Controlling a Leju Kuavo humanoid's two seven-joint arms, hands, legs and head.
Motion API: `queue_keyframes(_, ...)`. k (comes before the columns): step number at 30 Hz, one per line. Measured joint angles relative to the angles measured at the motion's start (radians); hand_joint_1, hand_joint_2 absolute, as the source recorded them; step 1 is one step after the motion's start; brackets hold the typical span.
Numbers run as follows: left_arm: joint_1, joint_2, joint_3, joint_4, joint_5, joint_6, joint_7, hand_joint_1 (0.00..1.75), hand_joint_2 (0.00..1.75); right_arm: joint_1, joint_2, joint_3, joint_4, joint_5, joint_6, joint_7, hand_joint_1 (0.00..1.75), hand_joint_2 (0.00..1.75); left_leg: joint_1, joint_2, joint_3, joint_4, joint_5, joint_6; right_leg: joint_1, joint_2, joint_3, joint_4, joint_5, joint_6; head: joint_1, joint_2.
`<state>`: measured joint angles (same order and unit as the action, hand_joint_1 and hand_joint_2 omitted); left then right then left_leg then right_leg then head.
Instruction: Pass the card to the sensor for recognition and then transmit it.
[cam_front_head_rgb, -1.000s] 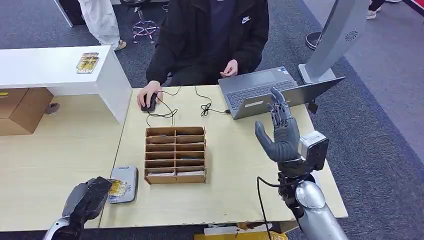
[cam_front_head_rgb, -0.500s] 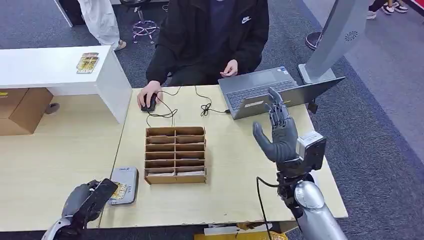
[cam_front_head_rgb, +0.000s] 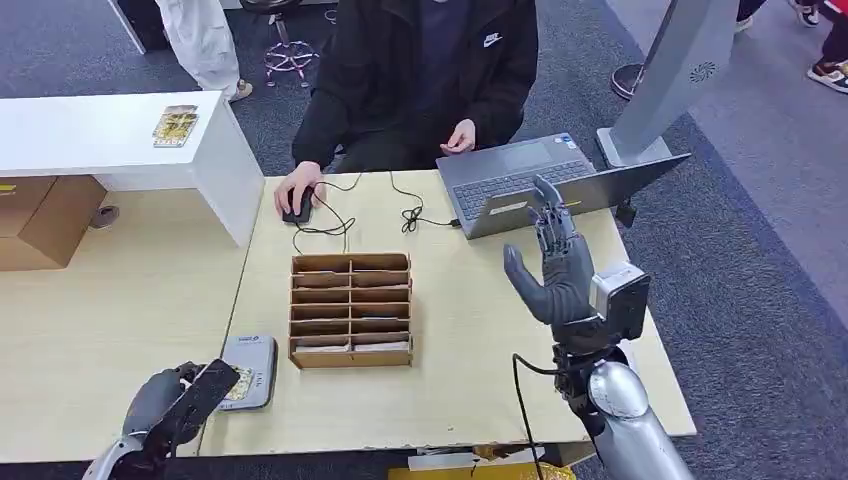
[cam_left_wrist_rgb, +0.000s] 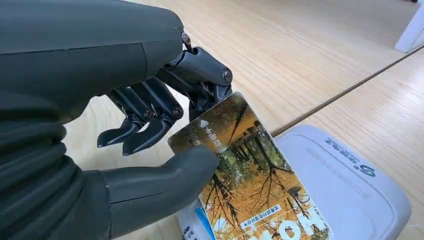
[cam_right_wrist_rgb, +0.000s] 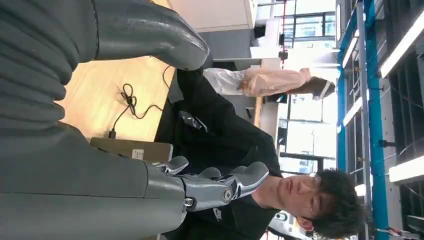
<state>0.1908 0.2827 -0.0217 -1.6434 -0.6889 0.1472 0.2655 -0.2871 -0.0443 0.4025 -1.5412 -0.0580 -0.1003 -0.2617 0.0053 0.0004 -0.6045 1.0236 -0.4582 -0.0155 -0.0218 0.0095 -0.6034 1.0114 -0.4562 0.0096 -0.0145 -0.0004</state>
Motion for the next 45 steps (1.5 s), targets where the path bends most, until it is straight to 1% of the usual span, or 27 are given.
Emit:
queue_keyframes(8, 0.002, 0.0, 0.0, -0.005, -0.002, 0.0, 0.0, 1.75, 1.75, 0.0, 0.003, -0.006, 0.0, 0.002, 0.0, 0.0, 0.0, 1.75, 0.0, 0.0, 0.0, 0.0, 0.0, 0.0, 0.0, 0.0, 0.0, 0.0, 0.0, 0.0, 0.0, 0.0)
queue_keyframes(10, 0.004, 0.0, 0.0, -0.012, 0.023, 0.001, -0.011, 1.75, 1.75, 0.001, 0.003, -0.007, -0.001, 0.002, 0.0, 0.0, 0.0, 1.75, 0.0, 0.0, 0.0, 0.0, 0.0, 0.0, 0.0, 0.0, 0.0, 0.0, 0.0, 0.0, 0.0, 0.0)
queue_keyframes(11, 0.005, -0.001, 0.0, -0.016, 0.054, 0.002, -0.028, 1.75, 1.75, 0.001, 0.004, -0.008, -0.001, 0.002, 0.0, 0.0, 0.0, 1.75, 0.0, 0.0, 0.0, 0.0, 0.0, 0.0, 0.0, 0.0, 0.0, 0.0, 0.0, 0.0, 0.0, 0.0)
queue_keyframes(12, 0.005, -0.005, 0.002, -0.021, 0.116, 0.005, -0.06, 1.75, 1.75, 0.002, 0.004, -0.009, -0.001, 0.002, 0.0, 0.0, 0.0, 1.75, 0.0, 0.0, 0.0, 0.0, 0.0, 0.0, 0.0, 0.0, 0.0, 0.0, 0.0, 0.0, 0.0, 0.0)
queue_keyframes(14, 0.005, -0.015, 0.008, -0.027, 0.191, 0.013, -0.101, 1.75, 1.75, 0.003, 0.004, -0.01, 0.0, 0.002, 0.0, -0.001, 0.0, 1.75, 0.0, 0.0, 0.0, 0.0, 0.0, 0.0, 0.0, 0.0, 0.0, 0.0, 0.0, 0.0, 0.0, 0.0)
queue_keyframes(17, 0.002, -0.032, 0.023, -0.033, 0.293, 0.044, -0.16, 1.75, 1.75, 0.003, 0.004, -0.01, 0.0, -0.009, -0.002, -0.008, 0.0, 1.75, 0.0, 0.0, 0.0, 0.0, 0.0, 0.0, 0.0, 0.0, 0.0, 0.0, 0.0, 0.0, 0.0, 0.0)
queue_keyframes(19, -0.003, -0.043, 0.031, -0.039, 0.348, 0.08, -0.198, 1.75, 1.75, 0.003, 0.004, -0.009, 0.0, -0.017, -0.006, -0.016, 0.0, 1.75, 0.0, 0.0, 0.0, 0.0, 0.0, 0.0, 0.0, 0.0, 0.0, 0.0, 0.0, 0.0, 0.0, 0.0)
queue_keyframes(20, -0.005, -0.046, 0.034, -0.04, 0.359, 0.098, -0.218, 1.75, 1.75, 0.003, 0.004, -0.009, 0.0, -0.019, -0.008, -0.019, 0.0, 1.75, 0.0, 0.0, 0.0, 0.0, 0.0, 0.0, 0.0, 0.0, 0.0, 0.0, 0.0, 0.0, 0.0, 0.0)
queue_keyframes(22, -0.012, -0.059, 0.044, -0.047, 0.378, 0.148, -0.276, 1.75, 1.75, 0.004, 0.004, -0.008, 0.001, -0.022, -0.017, -0.026, 0.0, 1.75, 0.0, 0.0, 0.0, 0.0, 0.0, 0.0, 0.0, 0.0, 0.0, 0.0, 0.0, 0.0, 0.0, 0.0)
queue_keyframes(26, -0.036, -0.079, 0.052, -0.061, 0.385, 0.211, -0.35, 1.75, 1.75, 0.009, 0.004, -0.007, 0.001, -0.037, -0.027, -0.036, 0.0, 1.75, 0.0, 0.0, 0.0, 0.0, 0.0, 0.0, 0.0, 0.0, 0.0, 0.0, 0.0, 0.0, 0.0, 0.0)
queue_keyframes(28, -0.051, -0.086, 0.052, -0.066, 0.384, 0.231, -0.373, 1.75, 1.75, 0.011, 0.004, -0.005, 0.001, -0.032, -0.038, -0.036, 0.0, 1.75, 0.0, 0.0, 0.0, 0.0, 0.0, 0.0, 0.0, 0.0, 0.0, 0.0, 0.0, 0.0, 0.0, 0.0)
queue_keyframes(32, -0.081, -0.093, 0.051, -0.072, 0.317, 0.28, -0.395, 1.75, 1.75, 0.014, 0.004, -0.002, 0.001, -0.031, -0.044, -0.035, 0.0, 1.75, 0.0, 0.0, 0.0, 0.0, 0.0, 0.0, 0.0, 0.0, 0.0, 0.0, 0.0, 0.0, 0.0, 0.0)
queue_keyframes(33, -0.087, -0.092, 0.051, -0.072, 0.281, 0.295, -0.399, 1.75, 1.75, 0.017, 0.004, -0.002, 0.001, -0.031, -0.046, -0.039, 0.0, 1.75, 0.0, 0.0, 0.0, 0.0, 0.0, 0.0, 0.0, 0.0, 0.0, 0.0, 0.0, 0.0, 0.0, 0.0)
queue_keyframes(36, -0.118, -0.092, 0.051, -0.072, 0.13, 0.343, -0.398, 1.75, 1.75, 0.018, 0.004, 0.0, 0.001, -0.031, -0.05, -0.039, 0.0, 1.75, 0.0, 0.0, 0.0, 0.0, 0.0, 0.0, 0.0, 0.0, -0.001, 0.0, 0.0, 0.0, 0.0, 0.0)
queue_keyframes(38, -0.174, -0.085, 0.043, -0.058, 0.008, 0.359, -0.376, 1.75, 1.75, 0.016, 0.005, 0.003, 0.0, -0.032, -0.05, -0.031, 0.0, 1.75, 0.0, -0.002, -0.001, 0.0, 0.0, 0.0, 0.0, -0.002, -0.001, 0.0, 0.0, 0.0, 0.0, 0.0)
queue_keyframes(40, -0.243, -0.067, 0.027, -0.028, -0.118, 0.369, -0.36, 1.75, 1.75, 0.012, 0.008, 0.009, 0.0, -0.034, -0.05, -0.026, 0.0, 1.75, 0.0, -0.004, 0.0, 0.0, 0.001, 0.0, 0.0, -0.004, 0.0, 0.0, 0.0, 0.0, 0.0, 0.0)
queue_keyframes(41, -0.283, -0.058, 0.015, -0.006, -0.164, 0.376, -0.352, 1.75, 1.75, 0.011, 0.01, 0.011, 0.0, -0.036, -0.05, -0.023, 0.0, 1.75, 0.0, -0.004, 0.0, 0.0, 0.001, -0.001, 0.0, -0.004, 0.0, 0.0, 0.0, 0.0, 0.0, 0.0)
queue_keyframes(43, -0.347, -0.04, -0.01, 0.048, -0.234, 0.386, -0.344, 1.75, 1.75, 0.01, 0.011, 0.014, 0.0, -0.039, -0.05, -0.021, 0.0, 1.75, 0.0, -0.003, 0.0, 0.0, 0.002, -0.001, 0.0, -0.003, 0.0, 0.0, 0.001, -0.001, 0.0, 0.0)
queue_keyframes(45, -0.404, -0.028, -0.031, 0.091, -0.28, 0.398, -0.338, 1.75, 1.75, 0.01, 0.011, 0.014, 0.0, -0.04, -0.05, -0.021, 0.0, 1.75, 0.0, -0.003, 0.0, 0.0, 0.002, -0.001, 0.0, -0.003, 0.0, 0.0, 0.001, -0.001, 0.0, 0.0)
